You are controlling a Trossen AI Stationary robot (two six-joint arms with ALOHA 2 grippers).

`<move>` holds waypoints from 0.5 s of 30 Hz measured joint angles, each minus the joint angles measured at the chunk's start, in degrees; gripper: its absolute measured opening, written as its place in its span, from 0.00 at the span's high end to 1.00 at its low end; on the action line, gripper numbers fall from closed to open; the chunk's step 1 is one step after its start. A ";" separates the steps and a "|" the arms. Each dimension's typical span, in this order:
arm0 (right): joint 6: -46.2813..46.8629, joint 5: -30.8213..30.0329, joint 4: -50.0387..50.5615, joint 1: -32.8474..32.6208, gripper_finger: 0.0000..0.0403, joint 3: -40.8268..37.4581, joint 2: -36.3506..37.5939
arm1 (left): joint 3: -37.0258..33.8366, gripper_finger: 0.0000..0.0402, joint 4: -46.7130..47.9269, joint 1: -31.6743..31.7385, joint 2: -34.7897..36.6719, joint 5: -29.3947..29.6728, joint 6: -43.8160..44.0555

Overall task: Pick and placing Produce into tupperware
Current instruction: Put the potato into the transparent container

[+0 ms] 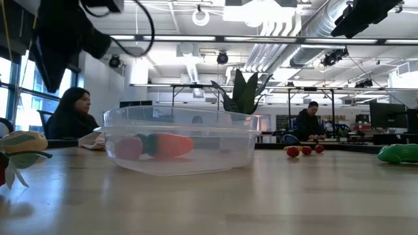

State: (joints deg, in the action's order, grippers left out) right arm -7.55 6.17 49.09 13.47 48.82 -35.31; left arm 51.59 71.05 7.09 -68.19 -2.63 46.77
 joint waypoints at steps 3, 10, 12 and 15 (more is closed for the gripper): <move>0.00 0.00 0.01 0.01 1.00 0.00 0.02 | 0.00 0.67 2.75 3.76 -2.13 -0.01 0.13; 0.00 0.00 0.00 0.01 1.00 0.00 0.02 | 0.00 0.56 2.29 6.81 -5.72 -0.15 -5.82; 0.00 0.00 0.02 0.00 1.00 0.00 0.00 | 0.00 0.53 2.27 6.77 -6.94 -0.12 -8.18; 0.00 0.00 0.00 -0.01 1.00 0.00 0.02 | 0.00 0.47 2.29 6.66 -9.00 -0.35 -9.04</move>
State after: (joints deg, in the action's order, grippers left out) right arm -7.55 6.17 49.08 13.46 48.82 -35.29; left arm 51.59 73.34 13.76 -77.19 -2.99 37.74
